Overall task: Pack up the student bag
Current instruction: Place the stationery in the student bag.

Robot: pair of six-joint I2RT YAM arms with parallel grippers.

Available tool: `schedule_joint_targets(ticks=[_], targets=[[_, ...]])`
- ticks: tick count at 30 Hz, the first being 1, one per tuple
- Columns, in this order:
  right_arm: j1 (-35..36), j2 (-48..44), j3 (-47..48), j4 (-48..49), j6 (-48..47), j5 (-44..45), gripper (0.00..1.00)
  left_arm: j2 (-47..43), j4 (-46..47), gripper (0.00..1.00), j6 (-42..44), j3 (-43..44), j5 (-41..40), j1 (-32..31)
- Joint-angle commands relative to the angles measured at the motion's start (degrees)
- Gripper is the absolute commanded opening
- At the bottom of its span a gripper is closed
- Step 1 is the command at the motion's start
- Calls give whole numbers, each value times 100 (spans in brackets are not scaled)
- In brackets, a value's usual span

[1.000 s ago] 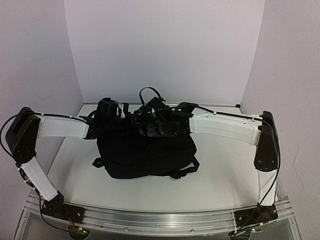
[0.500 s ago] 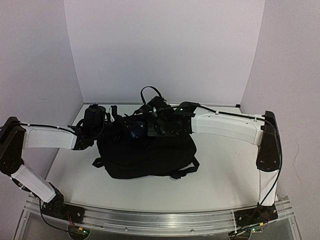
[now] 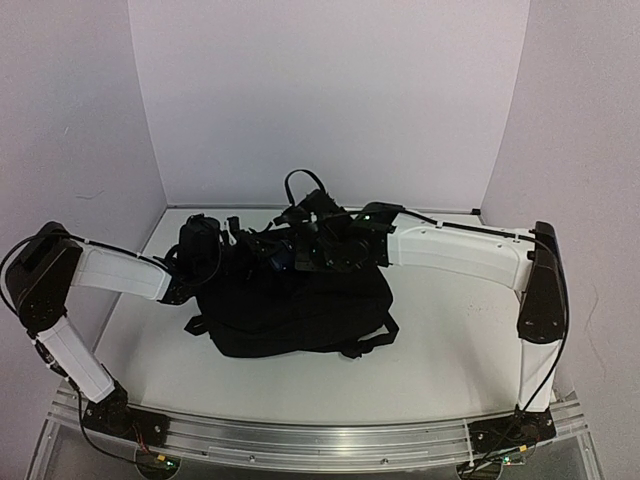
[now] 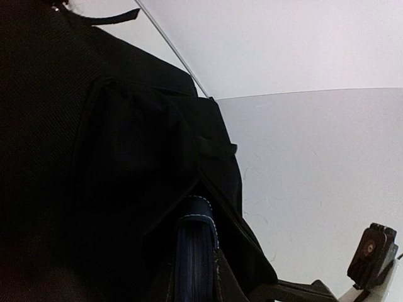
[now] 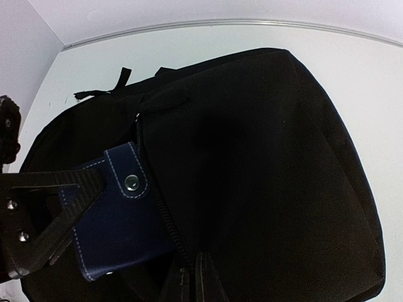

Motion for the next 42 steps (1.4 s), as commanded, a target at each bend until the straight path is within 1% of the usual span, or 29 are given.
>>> schedule_joint_targets(ticks=[1,4,7,11,16,17,18,19,20,23,24,26,29,32,35,40,42], targets=[[48,-517,-34,556,84,-158,0,394,943,0,-386,345,-90,-40],[49,-525,-97,628,66,-235,0,710,1359,0,-429,491,-152,-47],[45,-531,-157,676,57,-271,0,971,1364,0,-247,818,-167,-79],[48,-547,-207,691,50,-223,0,1339,921,0,95,1320,-156,-124],[45,-611,-280,703,34,-102,0,1616,281,1,443,1665,57,-141],[44,-621,-292,703,29,-81,0,1605,99,6,515,1711,85,-141],[45,-632,-311,697,28,-62,0,1565,-95,13,599,1721,86,-141],[48,-644,-320,692,28,-44,0,1501,-267,20,685,1700,59,-140],[50,-658,-325,692,32,-21,0,1396,-439,30,795,1663,-5,-141],[44,-700,-382,689,15,65,0,971,-1197,52,1148,1646,-295,-142],[47,-712,-404,690,4,91,0,876,-1430,57,1248,1649,-364,-143],[43,-718,-417,691,-9,120,0,641,-1835,63,1422,1646,-466,-141],[41,-717,-419,693,-29,132,0,390,-2313,69,1620,1647,-583,-150],[39,-696,-417,691,-38,129,0,298,-2703,71,1720,1648,-580,-157],[42,-649,-402,695,-46,104,0,344,-2789,71,1703,1623,-438,-164],[45,-630,-392,691,-52,83,0,468,-2762,61,1734,1678,-354,-203],[40,-626,-391,691,-47,83,0,543,-2670,55,1764,1739,-288,-207]])
